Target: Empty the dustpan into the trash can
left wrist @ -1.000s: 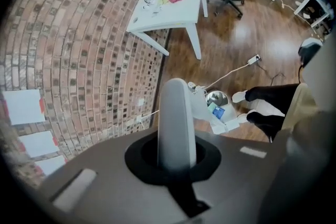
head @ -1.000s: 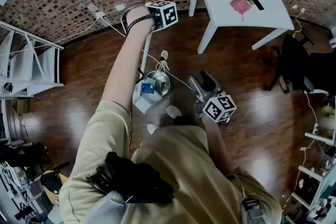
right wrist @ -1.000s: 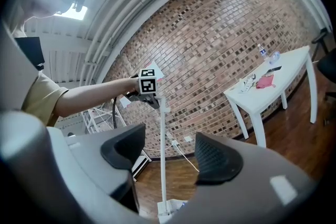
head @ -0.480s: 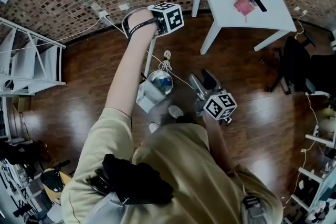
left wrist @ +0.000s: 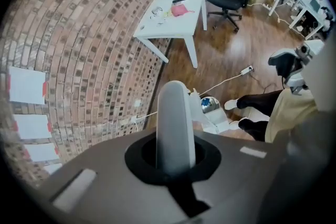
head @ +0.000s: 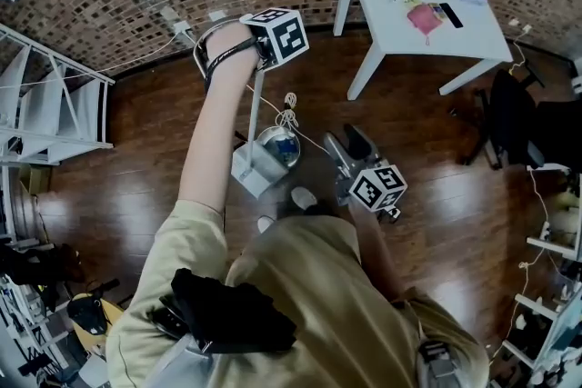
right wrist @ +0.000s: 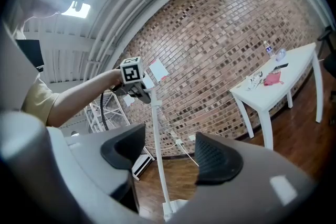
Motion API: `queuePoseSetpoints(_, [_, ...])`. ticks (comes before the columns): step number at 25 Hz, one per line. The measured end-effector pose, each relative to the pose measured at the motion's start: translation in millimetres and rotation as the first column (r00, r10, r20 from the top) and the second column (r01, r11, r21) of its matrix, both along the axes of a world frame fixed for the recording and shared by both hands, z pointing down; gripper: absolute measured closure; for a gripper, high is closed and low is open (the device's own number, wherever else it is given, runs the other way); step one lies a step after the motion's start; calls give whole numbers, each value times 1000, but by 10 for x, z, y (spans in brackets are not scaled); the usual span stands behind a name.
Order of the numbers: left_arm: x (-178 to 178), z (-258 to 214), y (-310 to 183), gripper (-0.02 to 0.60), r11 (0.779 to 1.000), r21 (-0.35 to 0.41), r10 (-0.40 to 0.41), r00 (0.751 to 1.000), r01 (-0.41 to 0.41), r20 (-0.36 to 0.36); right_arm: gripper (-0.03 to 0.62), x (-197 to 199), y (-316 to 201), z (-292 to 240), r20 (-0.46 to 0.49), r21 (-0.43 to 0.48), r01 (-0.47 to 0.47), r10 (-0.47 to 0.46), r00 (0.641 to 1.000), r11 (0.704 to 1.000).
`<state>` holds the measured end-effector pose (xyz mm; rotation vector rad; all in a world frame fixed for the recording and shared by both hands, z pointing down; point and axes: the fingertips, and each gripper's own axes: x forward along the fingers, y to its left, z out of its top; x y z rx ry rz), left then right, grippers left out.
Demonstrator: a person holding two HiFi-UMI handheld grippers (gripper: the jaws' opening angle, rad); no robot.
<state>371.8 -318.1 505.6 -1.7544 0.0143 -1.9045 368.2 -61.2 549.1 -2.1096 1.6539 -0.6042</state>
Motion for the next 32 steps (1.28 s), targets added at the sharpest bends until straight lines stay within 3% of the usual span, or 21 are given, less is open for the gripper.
queuePoseSetpoints(5, [-155, 239, -259, 581, 994, 109, -7, 996, -2, 88, 312, -34, -41, 33, 18, 0, 1, -1, 1000, 1000])
queuePoseSetpoints(8, [-205, -10, -83, 581, 999, 45, -8, 1000, 8, -4, 312, -53, -51, 28, 14, 4, 3, -3, 1000, 1000])
queuePoseSetpoints(9, [-175, 0, -76, 581, 998, 57, 7, 1000, -6, -15, 312, -44, -56, 36, 20, 3, 2, -2, 1000, 1000])
queuePoseSetpoints(12, [-173, 264, -336, 581, 972, 225, 53, 994, -73, 94, 312, -85, -110, 32, 26, 3, 9, -9, 1000, 1000])
queuePoseSetpoints(13, [-198, 229, -350, 581, 967, 239, 60, 994, -82, 96, 312, -129, -143, 23, 23, 5, 19, -19, 1000, 1000])
queuePoseSetpoints(17, [-244, -81, 20, 581, 993, 102, 69, 996, -63, -60, 312, -195, -215, 23, 17, 5, 38, -38, 999, 999])
queuePoseSetpoints(20, [-301, 156, -158, 581, 982, 169, 85, 996, -90, 34, 312, -233, -259, 29, 20, 1, 48, -49, 999, 999])
queuePoseSetpoints(21, [-352, 120, -198, 581, 984, 159, 71, 996, -78, 48, 312, -261, -282, 18, 18, 1, 56, -56, 998, 998])
queuePoseSetpoints(23, [-456, -101, -98, 581, 997, 55, 46, 999, -47, 15, 313, -291, -308, 1, 13, 3, 66, -66, 998, 998])
queuePoseSetpoints(25, [-635, -95, 20, 581, 999, -48, 28, 999, -25, 43, 312, -296, -326, 12, 14, 1, 68, -68, 998, 998])
queuePoseSetpoints(28, [-909, 293, -61, 581, 998, -66, 18, 989, -9, 145, 312, -369, -362, 13, 16, 1, 82, -82, 996, 997])
queuePoseSetpoints(32, [-1006, -127, 127, 581, 990, -139, 14, 999, -6, 52, 312, -406, -410, -65, 4, 9, 103, -103, 995, 995])
